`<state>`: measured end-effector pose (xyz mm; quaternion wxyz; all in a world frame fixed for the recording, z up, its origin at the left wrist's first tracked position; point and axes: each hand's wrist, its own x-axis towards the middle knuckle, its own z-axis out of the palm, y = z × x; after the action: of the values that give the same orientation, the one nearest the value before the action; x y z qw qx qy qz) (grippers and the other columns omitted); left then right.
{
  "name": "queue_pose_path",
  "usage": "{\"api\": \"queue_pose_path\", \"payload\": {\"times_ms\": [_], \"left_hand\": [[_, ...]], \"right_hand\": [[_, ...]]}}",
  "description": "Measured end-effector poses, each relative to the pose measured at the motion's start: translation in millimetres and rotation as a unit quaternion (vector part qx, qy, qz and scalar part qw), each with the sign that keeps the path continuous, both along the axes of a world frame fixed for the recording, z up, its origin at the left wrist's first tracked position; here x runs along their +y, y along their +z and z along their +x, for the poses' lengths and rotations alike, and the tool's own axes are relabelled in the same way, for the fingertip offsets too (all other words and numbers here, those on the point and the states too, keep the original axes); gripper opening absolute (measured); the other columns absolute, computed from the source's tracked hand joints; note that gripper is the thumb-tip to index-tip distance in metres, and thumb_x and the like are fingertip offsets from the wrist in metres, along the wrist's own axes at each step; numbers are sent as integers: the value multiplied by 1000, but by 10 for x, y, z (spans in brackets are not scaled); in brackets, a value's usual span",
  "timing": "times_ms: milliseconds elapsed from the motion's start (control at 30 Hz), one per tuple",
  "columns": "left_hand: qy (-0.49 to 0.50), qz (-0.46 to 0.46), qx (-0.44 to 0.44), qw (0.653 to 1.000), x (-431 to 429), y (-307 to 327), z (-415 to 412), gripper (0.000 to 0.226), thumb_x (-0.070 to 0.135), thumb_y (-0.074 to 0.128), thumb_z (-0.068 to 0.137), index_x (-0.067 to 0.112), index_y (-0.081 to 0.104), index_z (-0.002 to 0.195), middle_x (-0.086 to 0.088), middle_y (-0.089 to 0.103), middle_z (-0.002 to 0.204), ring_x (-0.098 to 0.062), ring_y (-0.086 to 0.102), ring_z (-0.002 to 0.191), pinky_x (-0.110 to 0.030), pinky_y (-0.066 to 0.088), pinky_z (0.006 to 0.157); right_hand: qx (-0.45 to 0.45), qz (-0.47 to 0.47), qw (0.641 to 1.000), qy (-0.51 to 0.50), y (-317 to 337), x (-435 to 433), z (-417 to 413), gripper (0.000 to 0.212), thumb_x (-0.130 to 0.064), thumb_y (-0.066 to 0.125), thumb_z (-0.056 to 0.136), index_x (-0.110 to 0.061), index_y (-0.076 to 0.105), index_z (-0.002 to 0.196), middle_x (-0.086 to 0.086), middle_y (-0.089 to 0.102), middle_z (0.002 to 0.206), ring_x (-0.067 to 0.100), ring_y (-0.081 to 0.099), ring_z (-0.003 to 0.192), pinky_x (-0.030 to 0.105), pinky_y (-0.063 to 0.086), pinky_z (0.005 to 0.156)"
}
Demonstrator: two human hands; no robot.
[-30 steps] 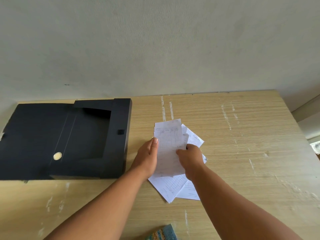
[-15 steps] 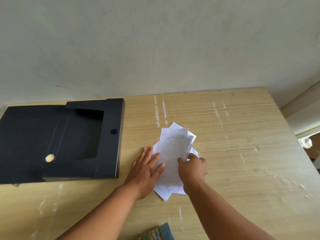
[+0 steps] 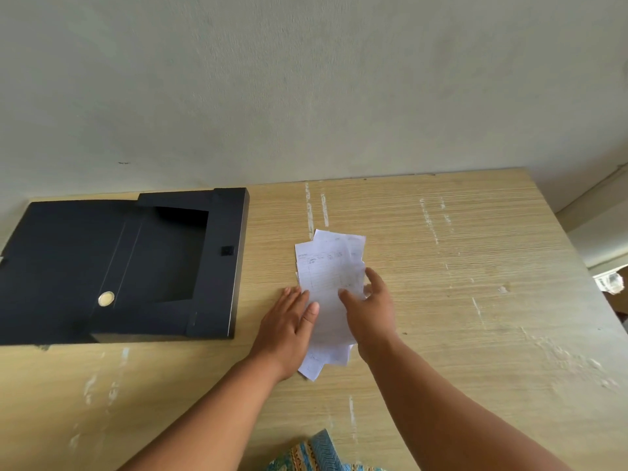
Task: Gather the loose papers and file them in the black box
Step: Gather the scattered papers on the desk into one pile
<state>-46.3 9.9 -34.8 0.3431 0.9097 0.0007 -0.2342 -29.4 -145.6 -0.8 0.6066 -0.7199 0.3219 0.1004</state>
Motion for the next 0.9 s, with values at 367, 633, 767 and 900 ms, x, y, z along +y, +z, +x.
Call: {"api": "queue_pose_path", "payload": {"times_ms": [367,633,767,900], "left_hand": [[108,-147,121,976,65,195,122,71,66,23,103,30,31,163,19,21,169,-6,12,159,-29,11,127],[258,-190,108,941,53,415,456,69,48,70,93,17,50,151,5,70,130,-12,66,113,-31,51,85],[260,-235,134,927,-49,486,574,18,26,73,95,15,75,110,1,82,102,-11,76,87,-25,50,67],[272,-215,137,928,-118,440,569,14,15,75,93,16,71,106,-2,80,102,-18,76,91,-31,54,68]], "right_hand": [[51,48,997,21,-117,-37,175,19,-2,62,87,-18,72,89,11,77,92,34,74,88,56,62,82],[-22,168,979,113,17,-418,317,21,-4,71,91,-7,76,111,17,78,109,36,75,102,53,59,91],[-27,149,980,127,104,-431,388,19,-6,68,93,-11,77,109,12,80,103,34,76,98,50,62,86],[-20,77,986,146,83,-361,405,16,-16,66,96,-19,75,108,3,81,101,25,78,94,50,62,86]]}}
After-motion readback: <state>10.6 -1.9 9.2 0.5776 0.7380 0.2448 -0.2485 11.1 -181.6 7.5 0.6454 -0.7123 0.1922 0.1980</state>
